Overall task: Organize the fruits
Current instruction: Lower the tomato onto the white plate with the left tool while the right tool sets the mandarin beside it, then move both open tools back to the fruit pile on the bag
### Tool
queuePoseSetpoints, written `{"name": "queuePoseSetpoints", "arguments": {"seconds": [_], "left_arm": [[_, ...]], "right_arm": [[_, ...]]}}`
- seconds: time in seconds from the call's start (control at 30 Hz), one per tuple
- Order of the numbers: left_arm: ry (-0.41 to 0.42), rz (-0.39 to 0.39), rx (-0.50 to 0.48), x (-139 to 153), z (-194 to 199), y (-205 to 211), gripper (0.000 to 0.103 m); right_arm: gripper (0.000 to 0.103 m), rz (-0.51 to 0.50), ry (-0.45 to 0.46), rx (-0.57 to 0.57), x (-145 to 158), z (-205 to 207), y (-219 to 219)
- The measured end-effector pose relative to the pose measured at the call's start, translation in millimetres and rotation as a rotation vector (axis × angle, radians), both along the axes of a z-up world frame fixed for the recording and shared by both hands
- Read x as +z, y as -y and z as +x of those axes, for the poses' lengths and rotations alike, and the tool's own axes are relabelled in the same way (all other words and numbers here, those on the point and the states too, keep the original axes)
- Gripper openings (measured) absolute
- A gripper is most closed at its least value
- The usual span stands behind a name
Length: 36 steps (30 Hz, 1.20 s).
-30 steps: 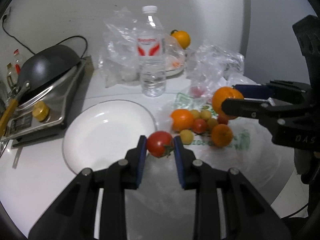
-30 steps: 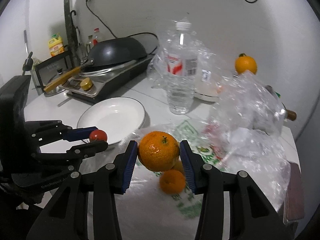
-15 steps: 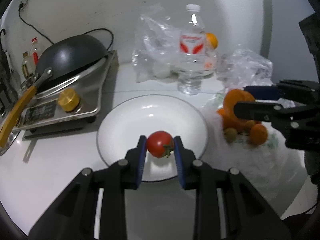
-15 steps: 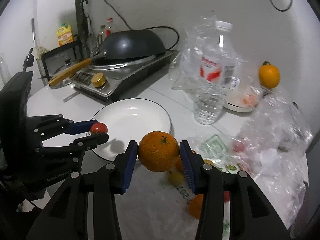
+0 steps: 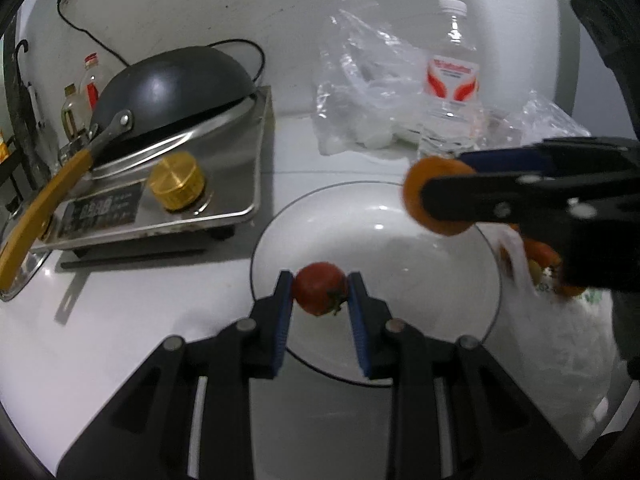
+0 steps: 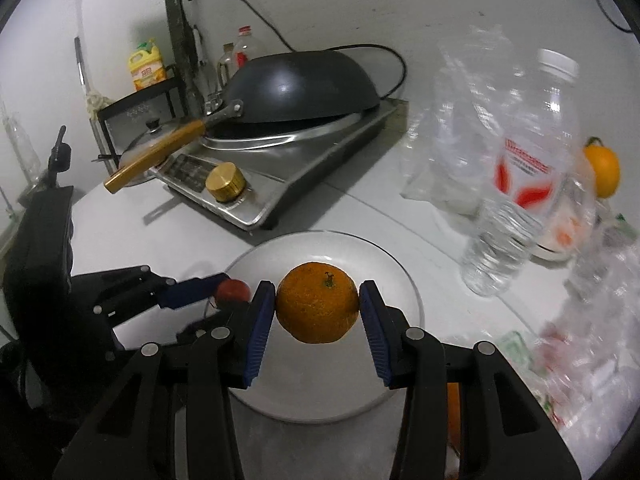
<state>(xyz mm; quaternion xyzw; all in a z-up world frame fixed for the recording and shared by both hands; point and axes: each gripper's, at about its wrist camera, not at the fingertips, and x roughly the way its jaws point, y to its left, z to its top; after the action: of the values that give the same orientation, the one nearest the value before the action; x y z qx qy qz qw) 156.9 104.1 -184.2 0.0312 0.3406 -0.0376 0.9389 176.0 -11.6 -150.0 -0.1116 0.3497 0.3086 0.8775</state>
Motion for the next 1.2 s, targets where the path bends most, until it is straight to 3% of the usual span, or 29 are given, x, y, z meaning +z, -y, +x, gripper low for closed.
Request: {"name": "queuePoseSetpoints", "arguments": {"seconds": [0.6, 1.2], "left_arm": [[-0.075, -0.038, -0.026, -14, 19, -13, 0.029], [-0.072, -0.03, -0.023, -9, 7, -10, 0.031]], "right_arm": [[0.046, 0.005, -0.181, 0.034, -44, 57, -48], [0.047, 0.006, -0.139, -0.004, -27, 42, -42]]}}
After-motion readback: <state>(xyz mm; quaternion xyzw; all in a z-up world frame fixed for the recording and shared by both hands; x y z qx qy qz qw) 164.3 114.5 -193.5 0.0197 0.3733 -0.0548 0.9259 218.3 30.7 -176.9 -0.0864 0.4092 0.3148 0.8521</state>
